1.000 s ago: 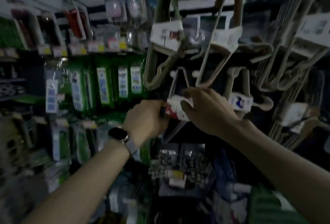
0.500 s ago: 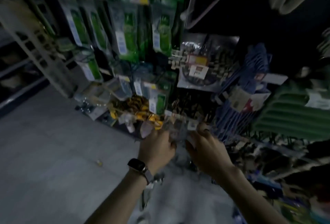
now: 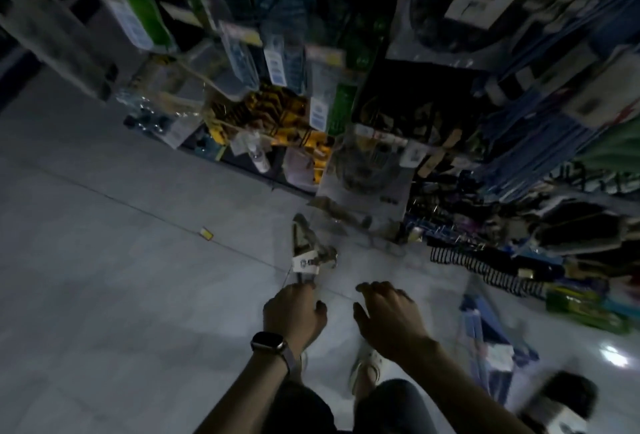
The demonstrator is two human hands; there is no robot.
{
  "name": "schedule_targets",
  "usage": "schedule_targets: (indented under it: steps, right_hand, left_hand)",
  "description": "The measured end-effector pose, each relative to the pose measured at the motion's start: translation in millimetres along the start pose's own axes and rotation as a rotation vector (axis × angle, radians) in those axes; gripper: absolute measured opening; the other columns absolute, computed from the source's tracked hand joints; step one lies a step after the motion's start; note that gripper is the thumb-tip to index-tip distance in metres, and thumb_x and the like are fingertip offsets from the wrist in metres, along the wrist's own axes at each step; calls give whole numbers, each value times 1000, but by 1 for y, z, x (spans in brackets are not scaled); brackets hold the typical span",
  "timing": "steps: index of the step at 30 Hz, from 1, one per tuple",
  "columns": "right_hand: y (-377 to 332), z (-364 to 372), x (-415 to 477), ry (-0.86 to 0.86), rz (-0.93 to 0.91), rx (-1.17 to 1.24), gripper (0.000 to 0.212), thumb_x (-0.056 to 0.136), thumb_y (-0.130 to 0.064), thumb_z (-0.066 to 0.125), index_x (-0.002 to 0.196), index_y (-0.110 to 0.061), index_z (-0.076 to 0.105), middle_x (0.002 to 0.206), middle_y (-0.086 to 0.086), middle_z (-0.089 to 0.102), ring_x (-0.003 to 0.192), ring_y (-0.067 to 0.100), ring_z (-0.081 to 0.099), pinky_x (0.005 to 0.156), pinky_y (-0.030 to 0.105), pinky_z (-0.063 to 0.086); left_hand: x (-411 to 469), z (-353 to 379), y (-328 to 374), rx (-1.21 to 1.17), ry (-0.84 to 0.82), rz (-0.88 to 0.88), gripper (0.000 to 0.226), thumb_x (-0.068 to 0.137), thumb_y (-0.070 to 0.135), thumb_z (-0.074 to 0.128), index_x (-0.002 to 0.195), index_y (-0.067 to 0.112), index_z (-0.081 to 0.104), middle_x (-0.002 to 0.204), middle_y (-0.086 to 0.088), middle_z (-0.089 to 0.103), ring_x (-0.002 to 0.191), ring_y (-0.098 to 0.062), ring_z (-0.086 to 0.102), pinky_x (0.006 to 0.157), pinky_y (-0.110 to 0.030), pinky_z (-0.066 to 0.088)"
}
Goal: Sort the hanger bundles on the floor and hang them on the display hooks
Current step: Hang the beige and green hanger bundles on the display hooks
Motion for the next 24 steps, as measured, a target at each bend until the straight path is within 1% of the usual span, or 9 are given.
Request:
schedule_targets:
  steps: [6, 9, 12, 14, 16, 19, 21, 22, 24]
  right_hand:
    - [-18, 67, 62, -75, 109, 11, 48, 107, -40, 45, 152, -22, 47, 145, 1, 58, 129, 20, 56, 104, 37, 49]
    - [-17, 104, 97, -113, 117, 9, 37, 105, -36, 47, 137, -21, 56, 133, 1, 63, 119, 21, 61, 92, 32, 48]
    - [-10, 147, 132, -182, 132, -12, 30, 103, -37, 47, 126, -21, 59, 122, 1, 67, 105, 19, 64, 80, 31, 46]
    - [-1, 174, 156, -221, 139, -23, 29, 102, -38, 48, 123, -22, 59, 119, 1, 68, 100, 18, 66, 77, 29, 45]
    - [9, 197, 179, -256, 132, -32, 28, 102, -36, 49, 124, -21, 58, 119, 1, 68, 99, 17, 67, 77, 26, 46]
    - [28, 230, 217, -277, 116, -37, 33, 104, -32, 50, 135, -20, 54, 125, 2, 64, 105, 18, 65, 82, 27, 46]
    - [42, 255, 245, -280, 92, -28, 41, 104, -29, 49, 144, -21, 49, 133, 2, 62, 111, 18, 63, 85, 28, 47]
    - [49, 269, 260, -293, 83, -25, 44, 104, -30, 50, 147, -20, 47, 137, 2, 60, 115, 19, 62, 89, 30, 48]
    - [65, 298, 291, -335, 64, -36, 44, 105, -32, 50, 147, -18, 45, 141, 4, 56, 120, 19, 58, 95, 33, 48]
  left_hand:
    - [54, 38, -69, -18, -134, -40, 29, 98, 36, 52, 124, 28, 62, 116, 1, 69, 103, -25, 67, 75, -30, 49]
    - [84, 69, -92, -33, -178, -65, 28, 94, 32, 52, 121, 26, 59, 113, -1, 66, 97, -26, 66, 75, -35, 54]
    - [109, 109, -112, -62, -205, -82, 37, 92, 29, 56, 129, 22, 54, 114, -3, 63, 94, -26, 66, 76, -35, 55]
    - [126, 139, -123, -83, -216, -104, 38, 93, 27, 55, 130, 19, 55, 113, -6, 66, 93, -26, 67, 80, -38, 57]
    - [142, 170, -136, -88, -212, -152, 42, 96, 29, 54, 136, 18, 53, 114, -7, 68, 97, -26, 68, 82, -34, 55]
    - [167, 218, -158, -113, -197, -257, 47, 96, 33, 56, 140, 18, 50, 108, -1, 68, 92, -18, 66, 70, -27, 48]
    - [187, 256, -175, -192, -213, -330, 40, 95, 31, 58, 132, 17, 52, 96, 4, 62, 80, -10, 60, 60, -19, 40]
    - [200, 273, -184, -231, -203, -374, 37, 93, 31, 60, 128, 19, 53, 93, 6, 59, 78, -8, 59, 56, -16, 36]
    - [233, 304, -199, -253, -186, -381, 40, 88, 34, 65, 123, 22, 51, 101, 3, 59, 88, -14, 63, 61, -18, 39]
Point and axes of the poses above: each hand's wrist, its own x-axis towards the middle knuckle, its own z-axis out of the palm, y = z × x, the point moved 4 cm from there along x, towards the middle knuckle
